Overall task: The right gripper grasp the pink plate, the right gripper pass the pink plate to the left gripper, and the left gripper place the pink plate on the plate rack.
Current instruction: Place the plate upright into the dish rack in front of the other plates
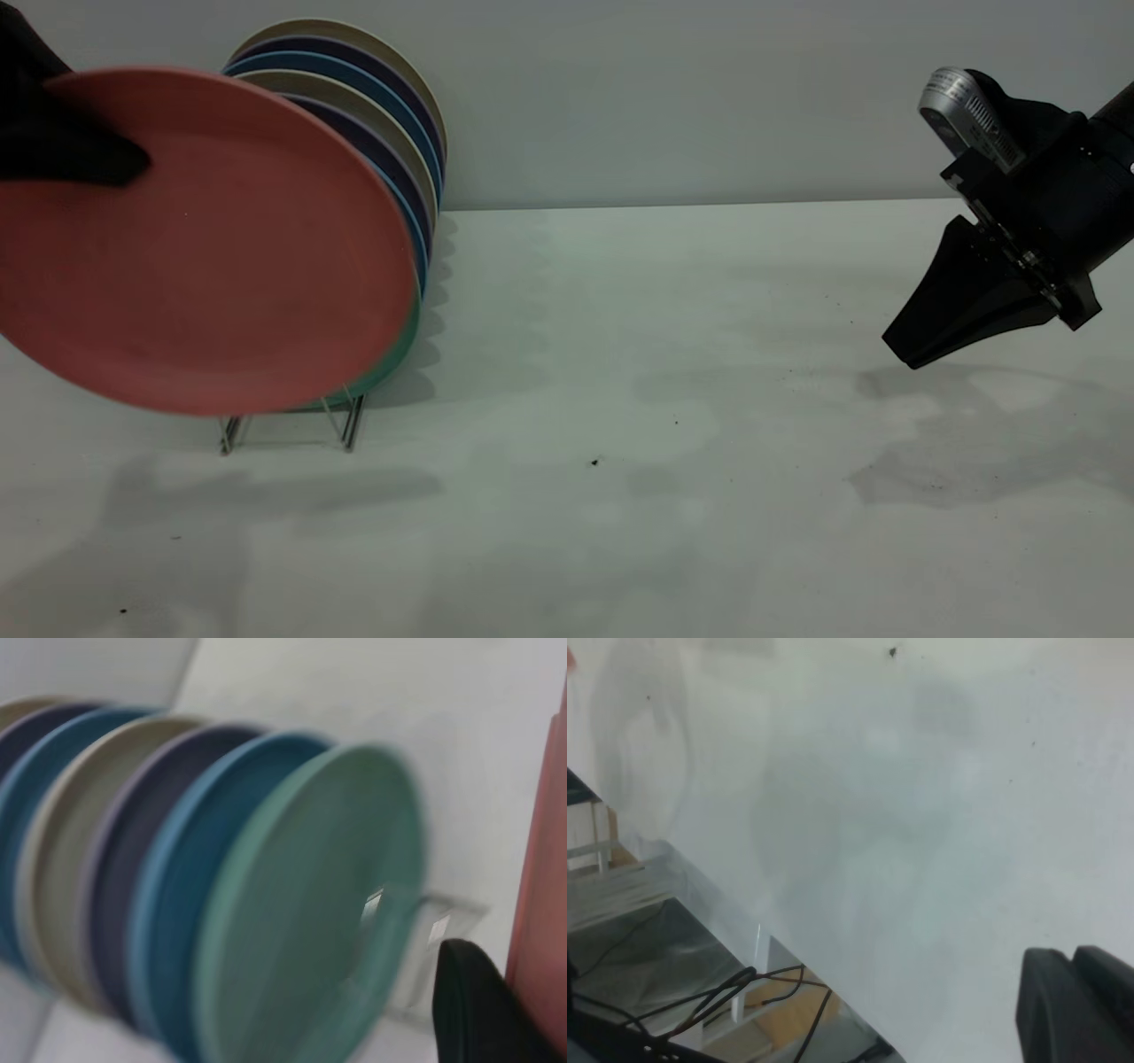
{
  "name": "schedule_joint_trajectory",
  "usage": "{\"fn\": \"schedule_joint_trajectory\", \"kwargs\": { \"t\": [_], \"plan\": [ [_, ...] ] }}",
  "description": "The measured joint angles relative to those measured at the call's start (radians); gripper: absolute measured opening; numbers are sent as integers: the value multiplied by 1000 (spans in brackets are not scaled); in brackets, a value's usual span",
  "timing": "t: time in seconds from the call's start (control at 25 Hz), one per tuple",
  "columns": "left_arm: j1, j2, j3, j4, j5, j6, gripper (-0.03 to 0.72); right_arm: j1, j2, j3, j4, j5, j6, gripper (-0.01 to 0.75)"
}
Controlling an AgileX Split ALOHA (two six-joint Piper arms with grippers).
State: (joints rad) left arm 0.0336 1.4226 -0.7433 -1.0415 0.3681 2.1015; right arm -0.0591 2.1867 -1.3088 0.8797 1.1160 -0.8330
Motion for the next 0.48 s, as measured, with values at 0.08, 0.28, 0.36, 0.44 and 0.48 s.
{"fn": "schedule_joint_trajectory", "kwargs": {
  "t": [0.08,0.28,0.36,0.44,0.48],
  "plan": [
    [0,0,-12,43,-28,0,122,1,0,0,0,-7,0,11],
    [0,0,-46,168,-2,0,121,9,-1,0,0,-23,-3,15],
    [0,0,-65,189,28,1,121,9,-1,0,0,-24,-3,15],
    [0,0,-93,193,67,1,121,9,-1,0,0,-25,-3,18],
    [0,0,-109,193,90,1,121,9,-1,0,0,-25,-3,20]
  ]
}}
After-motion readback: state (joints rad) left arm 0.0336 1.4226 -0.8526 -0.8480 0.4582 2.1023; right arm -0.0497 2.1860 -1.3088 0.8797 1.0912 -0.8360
